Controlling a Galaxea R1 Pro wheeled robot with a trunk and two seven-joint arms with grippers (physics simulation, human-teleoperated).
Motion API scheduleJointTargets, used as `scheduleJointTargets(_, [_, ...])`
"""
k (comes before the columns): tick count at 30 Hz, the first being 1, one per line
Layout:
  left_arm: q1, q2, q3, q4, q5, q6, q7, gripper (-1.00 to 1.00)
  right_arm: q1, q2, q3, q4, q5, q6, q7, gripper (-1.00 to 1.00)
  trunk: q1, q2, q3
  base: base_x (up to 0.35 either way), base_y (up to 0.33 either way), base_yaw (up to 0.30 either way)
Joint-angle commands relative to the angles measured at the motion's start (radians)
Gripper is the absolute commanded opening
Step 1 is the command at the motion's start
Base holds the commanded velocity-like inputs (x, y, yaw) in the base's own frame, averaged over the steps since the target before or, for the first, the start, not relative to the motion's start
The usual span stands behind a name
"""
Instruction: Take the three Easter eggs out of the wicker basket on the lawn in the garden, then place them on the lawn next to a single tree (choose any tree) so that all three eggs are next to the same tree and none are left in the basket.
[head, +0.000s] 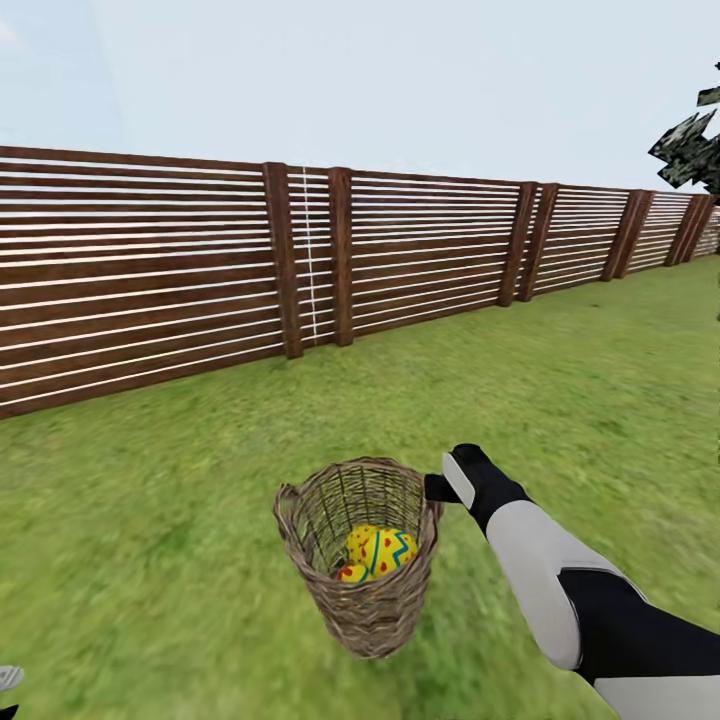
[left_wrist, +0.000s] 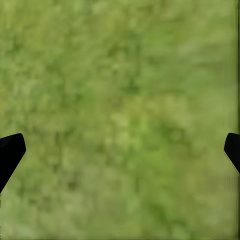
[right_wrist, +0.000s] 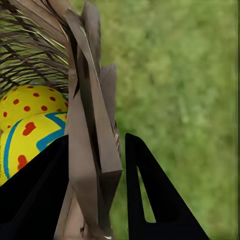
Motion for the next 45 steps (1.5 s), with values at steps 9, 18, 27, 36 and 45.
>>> scheduleJointTargets(9, [0.0,0.0,0.0,-0.001,0.01,0.008,-0.004,1.0,0.004,0.001,-0.007,-0.002,-0.026,-0.036,0.015,-1.0,-0.035,0.063,0.028,0.0,0.0,-0.023])
scheduleJointTargets(18, [0.0,0.0,0.0,-0.003,0.01,0.008,-0.004,1.0,0.004,0.001,-0.008,-0.002,-0.026,-0.037,0.024,-1.0,-0.069,0.126,0.067,0.0,0.0,-0.196])
scheduleJointTargets(27, [0.0,0.0,0.0,-0.004,0.01,0.009,-0.005,1.0,0.004,-0.002,-0.01,-0.002,-0.026,-0.037,0.076,-1.0,-0.1,0.182,0.104,0.0,0.0,-0.223])
scheduleJointTargets(36, [0.0,0.0,-0.003,-0.003,0.007,0.009,-0.003,1.0,0.004,-0.002,-0.009,-0.002,-0.026,-0.037,0.078,-1.0,-0.115,0.21,0.119,0.0,0.0,-0.06])
scheduleJointTargets(45, [0.0,0.0,-0.004,-0.004,0.007,0.008,-0.004,1.0,0.004,-0.001,-0.009,-0.002,-0.026,-0.037,0.078,-1.0,-0.15,0.273,0.147,0.0,0.0,0.0])
